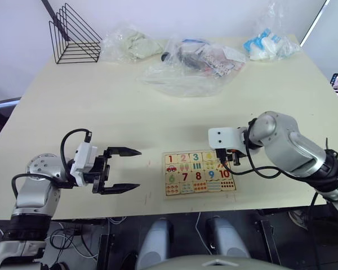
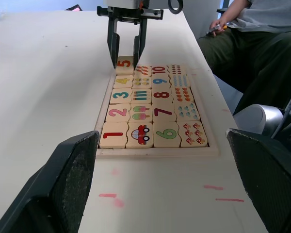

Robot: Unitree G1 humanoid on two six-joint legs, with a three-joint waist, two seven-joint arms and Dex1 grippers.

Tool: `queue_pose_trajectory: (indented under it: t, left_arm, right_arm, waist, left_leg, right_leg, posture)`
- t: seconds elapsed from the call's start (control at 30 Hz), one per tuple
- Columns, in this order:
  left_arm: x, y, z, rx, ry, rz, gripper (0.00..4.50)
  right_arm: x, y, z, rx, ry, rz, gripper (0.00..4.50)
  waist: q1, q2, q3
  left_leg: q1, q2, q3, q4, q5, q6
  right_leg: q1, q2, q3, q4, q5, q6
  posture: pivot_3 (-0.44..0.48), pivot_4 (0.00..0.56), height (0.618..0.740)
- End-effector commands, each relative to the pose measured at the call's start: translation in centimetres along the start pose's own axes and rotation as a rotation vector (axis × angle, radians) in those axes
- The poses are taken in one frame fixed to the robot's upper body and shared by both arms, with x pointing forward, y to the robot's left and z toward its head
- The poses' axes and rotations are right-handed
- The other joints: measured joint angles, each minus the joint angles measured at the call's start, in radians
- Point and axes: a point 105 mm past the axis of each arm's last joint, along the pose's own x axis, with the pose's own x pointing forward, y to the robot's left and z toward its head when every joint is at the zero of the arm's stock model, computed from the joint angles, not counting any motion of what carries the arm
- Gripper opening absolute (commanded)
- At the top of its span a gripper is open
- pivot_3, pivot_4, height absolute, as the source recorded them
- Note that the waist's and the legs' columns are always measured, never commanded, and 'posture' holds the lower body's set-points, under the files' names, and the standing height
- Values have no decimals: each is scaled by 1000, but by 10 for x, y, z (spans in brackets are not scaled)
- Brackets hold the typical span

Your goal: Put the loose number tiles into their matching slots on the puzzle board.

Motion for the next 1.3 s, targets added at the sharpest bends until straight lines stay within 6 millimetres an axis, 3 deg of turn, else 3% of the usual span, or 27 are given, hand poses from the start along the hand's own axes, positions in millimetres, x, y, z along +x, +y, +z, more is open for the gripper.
queue_pose_trajectory:
  t: [0.03, 1.23, 1.27, 1.3]
  left_arm:
    - [-3, -1, 6, 27, 2, -3, 4500]
    - [-7, -5, -1, 15, 11, 0, 4500]
    - [-7, -5, -1, 14, 12, 0, 4500]
    - [-7, -5, -1, 14, 12, 0, 4500]
  right_arm:
    - [-11, -6, 6, -43, 0, -40, 927]
    - [-7, -3, 5, -62, -3, -22, 927]
    - [-7, -4, 5, -61, -4, -23, 1948]
    - [-7, -3, 5, -61, -5, -20, 2420]
  waist:
    - [0, 0, 0]
    - [0, 0, 0]
    - [0, 0, 0]
    - [0, 0, 0]
  left_leg:
    - [0, 0, 0, 0, 0, 0]
    - [0, 0, 0, 0, 0, 0]
    - [0, 0, 0, 0, 0, 0]
    - [0, 0, 0, 0, 0, 0]
  right_leg:
    - [0, 0, 0, 0, 0, 0]
    - [0, 0, 0, 0, 0, 0]
    - [0, 0, 0, 0, 0, 0]
    - [0, 0, 0, 0, 0, 0]
  posture:
    - [0, 150, 740]
    - [0, 150, 740]
    - [0, 150, 740]
    - [0, 150, 740]
